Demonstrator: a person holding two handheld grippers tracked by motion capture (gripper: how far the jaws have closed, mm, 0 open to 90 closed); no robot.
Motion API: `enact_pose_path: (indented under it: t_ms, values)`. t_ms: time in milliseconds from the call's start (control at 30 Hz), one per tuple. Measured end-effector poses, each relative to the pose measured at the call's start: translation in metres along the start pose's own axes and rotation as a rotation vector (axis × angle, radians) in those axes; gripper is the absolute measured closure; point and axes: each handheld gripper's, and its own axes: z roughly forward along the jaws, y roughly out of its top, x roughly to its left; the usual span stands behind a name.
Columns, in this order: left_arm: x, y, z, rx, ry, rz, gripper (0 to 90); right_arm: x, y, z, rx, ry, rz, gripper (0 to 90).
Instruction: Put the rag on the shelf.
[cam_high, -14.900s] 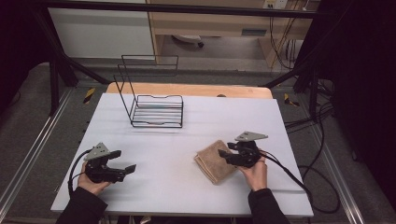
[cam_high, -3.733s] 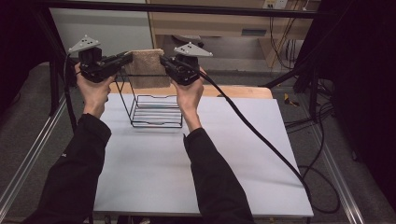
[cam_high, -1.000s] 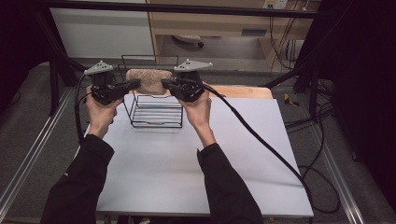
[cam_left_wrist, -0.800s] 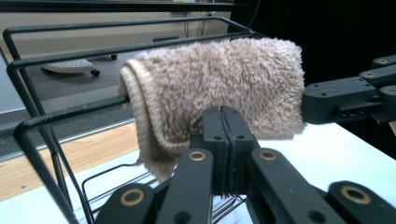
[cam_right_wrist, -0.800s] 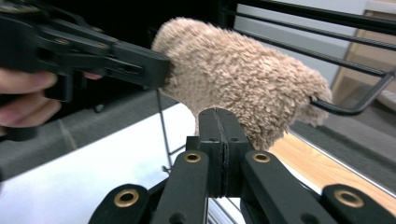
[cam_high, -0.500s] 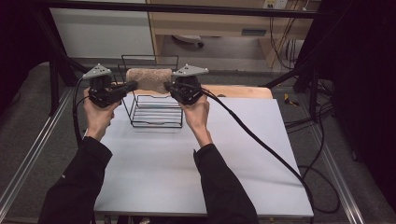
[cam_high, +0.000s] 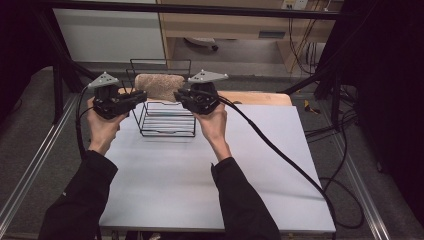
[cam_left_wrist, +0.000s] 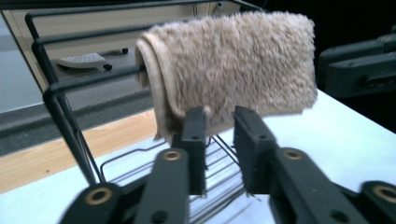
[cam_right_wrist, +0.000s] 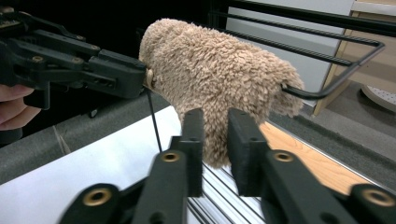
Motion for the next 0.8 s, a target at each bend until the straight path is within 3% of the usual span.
enact_pose_path:
  t_ms: [367,800]
  values:
    - [-0.001,-0.034,-0.01,0.038,0.0,-0.011,35.3,-0.012,-0.024,-0.032,0.026,0.017,0.045,37.4]
    - [-0.006,-0.081,-0.01,0.104,-0.005,-0.001,13.5,-0.044,-0.075,-0.068,0.075,-0.012,0.116,11.2]
